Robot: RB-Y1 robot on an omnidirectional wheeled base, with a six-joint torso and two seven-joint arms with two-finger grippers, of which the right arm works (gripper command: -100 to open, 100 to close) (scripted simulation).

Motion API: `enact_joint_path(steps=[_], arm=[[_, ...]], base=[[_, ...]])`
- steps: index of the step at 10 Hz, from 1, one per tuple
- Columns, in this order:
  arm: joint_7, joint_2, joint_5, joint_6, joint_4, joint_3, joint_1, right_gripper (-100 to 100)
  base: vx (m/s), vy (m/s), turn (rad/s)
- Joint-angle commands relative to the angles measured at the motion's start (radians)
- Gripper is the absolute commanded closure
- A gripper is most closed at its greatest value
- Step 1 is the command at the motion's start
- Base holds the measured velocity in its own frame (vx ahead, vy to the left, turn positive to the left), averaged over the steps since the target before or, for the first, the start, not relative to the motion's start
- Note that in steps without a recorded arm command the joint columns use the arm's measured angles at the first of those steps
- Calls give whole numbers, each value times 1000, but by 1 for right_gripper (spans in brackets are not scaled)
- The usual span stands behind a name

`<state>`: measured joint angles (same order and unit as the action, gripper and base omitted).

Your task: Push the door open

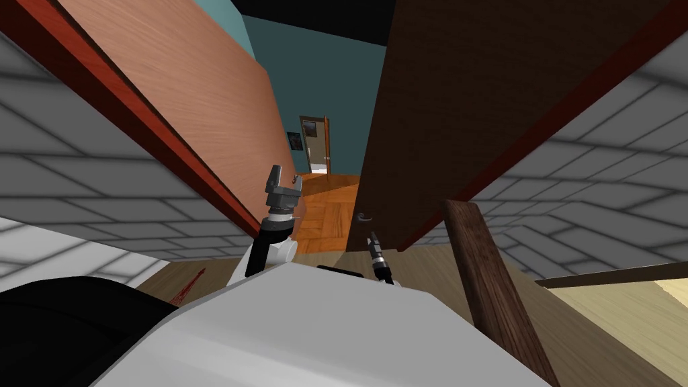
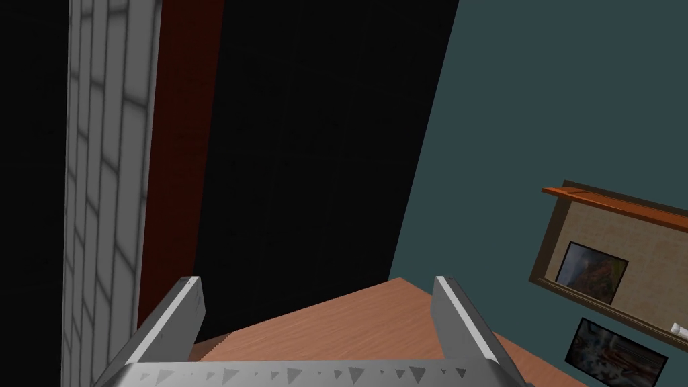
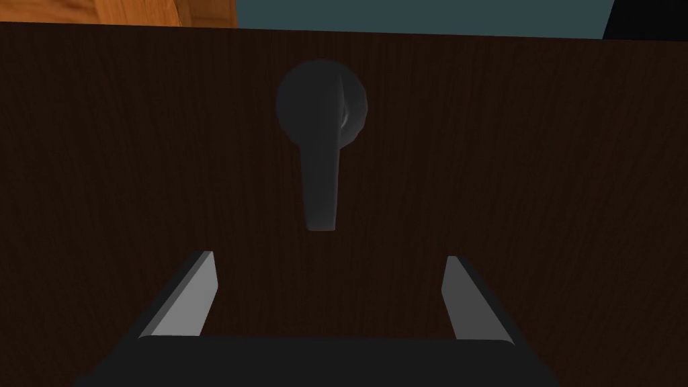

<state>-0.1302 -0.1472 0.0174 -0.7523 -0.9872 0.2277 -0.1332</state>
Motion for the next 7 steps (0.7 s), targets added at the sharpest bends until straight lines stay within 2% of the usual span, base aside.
enact_joint_path(steps=[1,7], arm=[[2,4,-1,-2,6,-2,3,-100],[15,22,-6,-13,42,-18,21,-100]], base=[[170,34,21],[191,27,31]])
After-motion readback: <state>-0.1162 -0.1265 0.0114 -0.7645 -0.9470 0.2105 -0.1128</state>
